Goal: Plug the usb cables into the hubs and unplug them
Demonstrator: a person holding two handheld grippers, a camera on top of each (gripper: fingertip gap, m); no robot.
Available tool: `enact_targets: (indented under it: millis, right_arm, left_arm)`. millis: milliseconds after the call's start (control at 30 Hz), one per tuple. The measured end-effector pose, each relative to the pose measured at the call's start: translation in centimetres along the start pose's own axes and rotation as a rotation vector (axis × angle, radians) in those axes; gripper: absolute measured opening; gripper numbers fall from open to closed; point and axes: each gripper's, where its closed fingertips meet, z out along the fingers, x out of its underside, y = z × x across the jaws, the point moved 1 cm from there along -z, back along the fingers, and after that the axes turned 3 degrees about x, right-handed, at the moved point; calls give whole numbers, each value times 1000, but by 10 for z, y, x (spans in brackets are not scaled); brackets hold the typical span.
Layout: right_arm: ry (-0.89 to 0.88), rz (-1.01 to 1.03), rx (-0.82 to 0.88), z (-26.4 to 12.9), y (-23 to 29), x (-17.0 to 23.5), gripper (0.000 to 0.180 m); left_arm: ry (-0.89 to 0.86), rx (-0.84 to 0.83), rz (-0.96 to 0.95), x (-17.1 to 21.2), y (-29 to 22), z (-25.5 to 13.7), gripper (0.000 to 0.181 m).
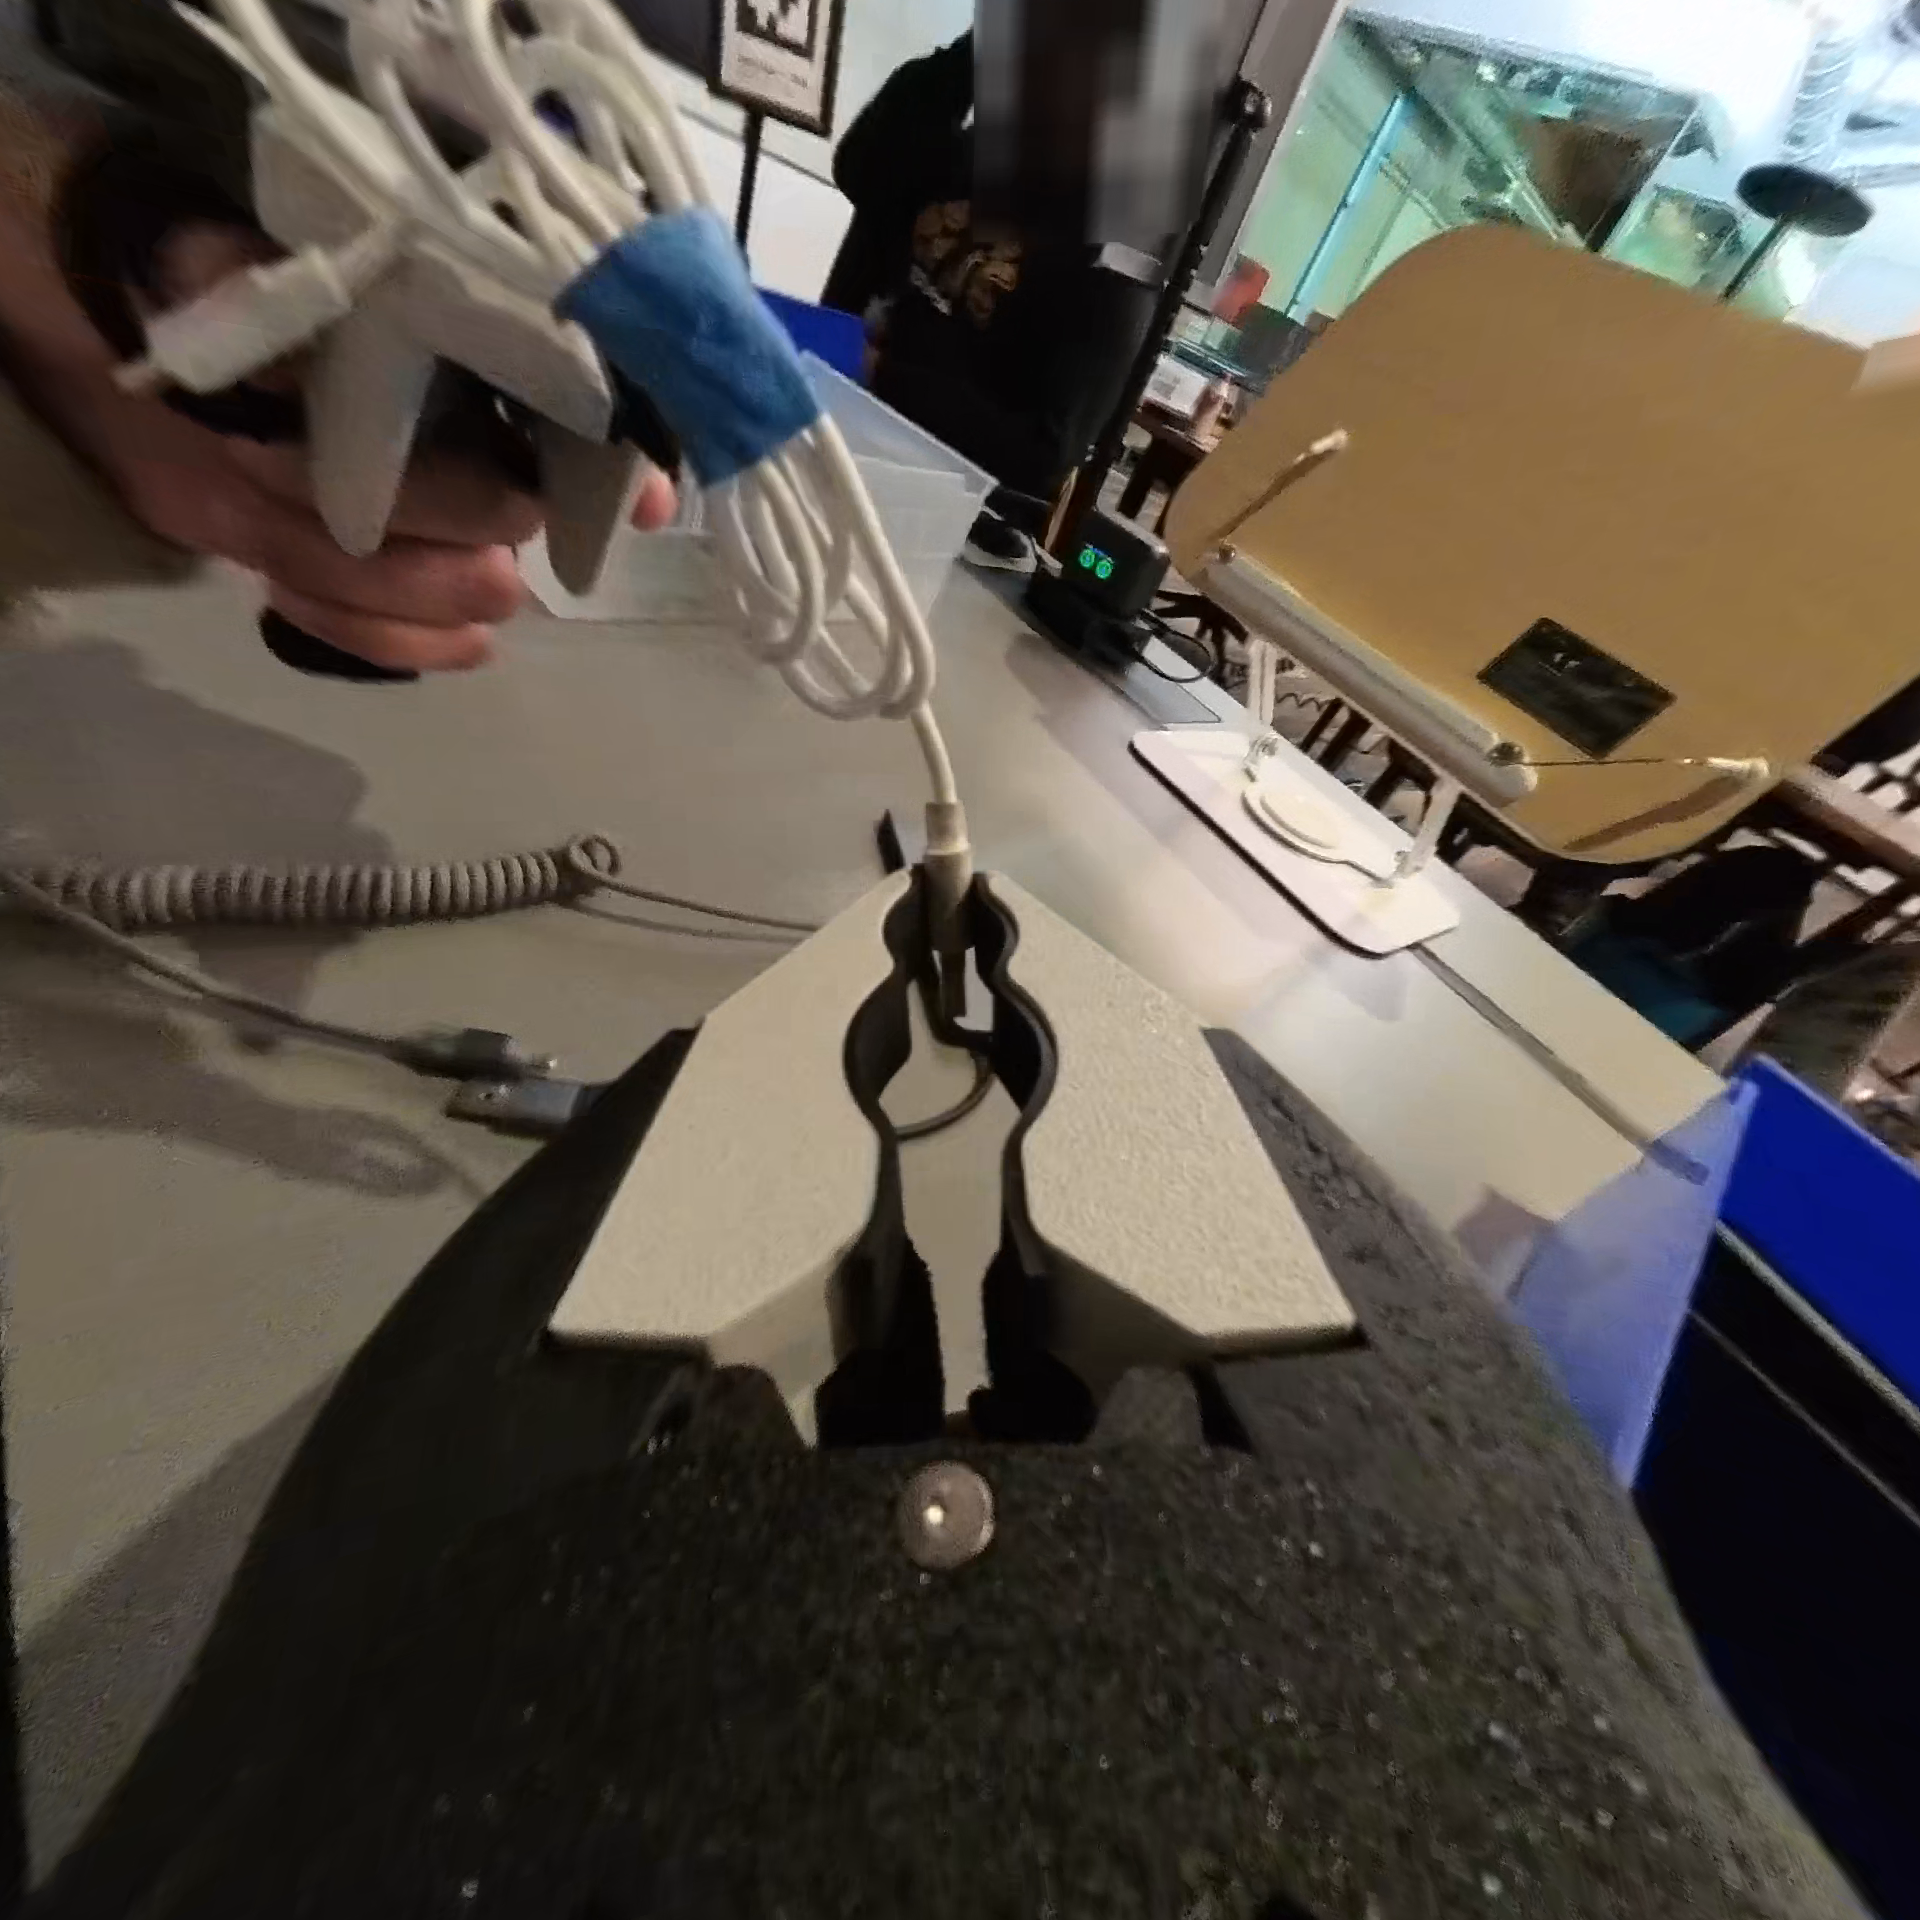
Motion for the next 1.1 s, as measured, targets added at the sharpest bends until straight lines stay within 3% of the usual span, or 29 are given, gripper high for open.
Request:
enact_targets:
  millis: [167,300,467,567,700,767,867,1100]
  right_arm:
    - [23,-104,18,5,7,4,7]
    - [35,-207,66,11,10,5,7]
    - [70,-386,102,18,19,10,7]
    - [54,-473,106,18,26,7,8]
    - [49,-503,94,18,30,10,8]
    - [40,-434,73,17,31,11,9]
    - [71,-154,-18,14,27,17,23]
    - [-13,614,-434,1,28,-2,40]
  left_arm:
    - [133,-143,-20,25,19,-38,26]
    - [125,-237,-65,20,36,-62,28]
    - [316,-203,-61,37,30,-22,44]
    - [385,-118,-121,56,20,5,39]
    - [346,-73,-184,63,16,17,6]
    - [352,-109,-138,65,18,16,5]
    - [328,-156,-63,62,20,11,3]
    - [181,-171,-6,49,17,1,4]
